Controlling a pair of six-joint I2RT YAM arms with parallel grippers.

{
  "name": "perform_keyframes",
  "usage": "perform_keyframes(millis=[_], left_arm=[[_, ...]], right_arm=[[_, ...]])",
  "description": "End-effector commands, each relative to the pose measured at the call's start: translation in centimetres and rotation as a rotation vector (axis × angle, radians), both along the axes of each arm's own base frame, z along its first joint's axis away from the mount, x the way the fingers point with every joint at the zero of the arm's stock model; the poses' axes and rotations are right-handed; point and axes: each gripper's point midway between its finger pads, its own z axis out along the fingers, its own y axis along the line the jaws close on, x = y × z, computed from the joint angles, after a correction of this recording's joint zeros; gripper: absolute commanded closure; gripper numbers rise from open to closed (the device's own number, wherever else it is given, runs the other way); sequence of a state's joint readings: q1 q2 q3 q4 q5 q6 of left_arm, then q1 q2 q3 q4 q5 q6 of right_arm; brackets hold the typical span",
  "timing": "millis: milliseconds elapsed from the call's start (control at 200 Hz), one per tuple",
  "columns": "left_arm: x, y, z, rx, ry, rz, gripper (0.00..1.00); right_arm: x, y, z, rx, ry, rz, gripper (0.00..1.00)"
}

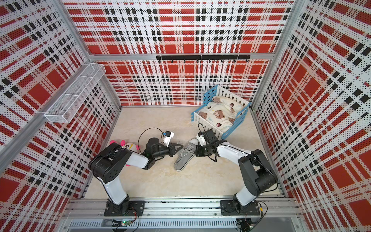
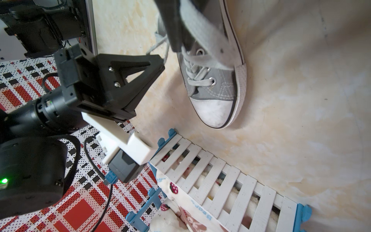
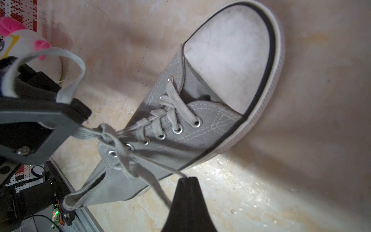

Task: Tie the shoes
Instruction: Cross the shoelace on the shoe.

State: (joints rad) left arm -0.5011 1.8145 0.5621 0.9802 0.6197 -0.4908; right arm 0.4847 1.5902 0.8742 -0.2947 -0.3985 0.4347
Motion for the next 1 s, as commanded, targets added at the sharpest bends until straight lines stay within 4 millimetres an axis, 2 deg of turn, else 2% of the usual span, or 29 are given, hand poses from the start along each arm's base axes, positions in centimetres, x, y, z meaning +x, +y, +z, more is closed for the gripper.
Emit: perform_keyframes(millis=[0,296,571,857,997], left_arm=[[0.1,0.1,0.9,-0.014,-0.034,0.012,1.0],[-0.5,-0.7,0.2,-0.011,-0.015,-0.026,1.0],[-0.6,-1.3,0.6,-0.024,-0.013,-0.042,1.0],[-0.2,-1.5,1.2,-0.049,0.013,-0.032,1.0],[0.2,-1.8,1.4,-0.066,0.039,-0.018,1.0]], right_arm=[[-0.3,-0.2,-0.7,-0.029,0.011,0.0,1.0],[1.0,0.2,0.6,-0.027,-0.041,0.013,1.0],[2.8,-0.9,3.3,-0.081,-0.191,-0.008,0.71],[3.7,-2.2,6.1,-0.101,-0.351,-0.049,0.61],[2.1,-0.3,7.4,-0.068,-0.445,0.072,0.63]])
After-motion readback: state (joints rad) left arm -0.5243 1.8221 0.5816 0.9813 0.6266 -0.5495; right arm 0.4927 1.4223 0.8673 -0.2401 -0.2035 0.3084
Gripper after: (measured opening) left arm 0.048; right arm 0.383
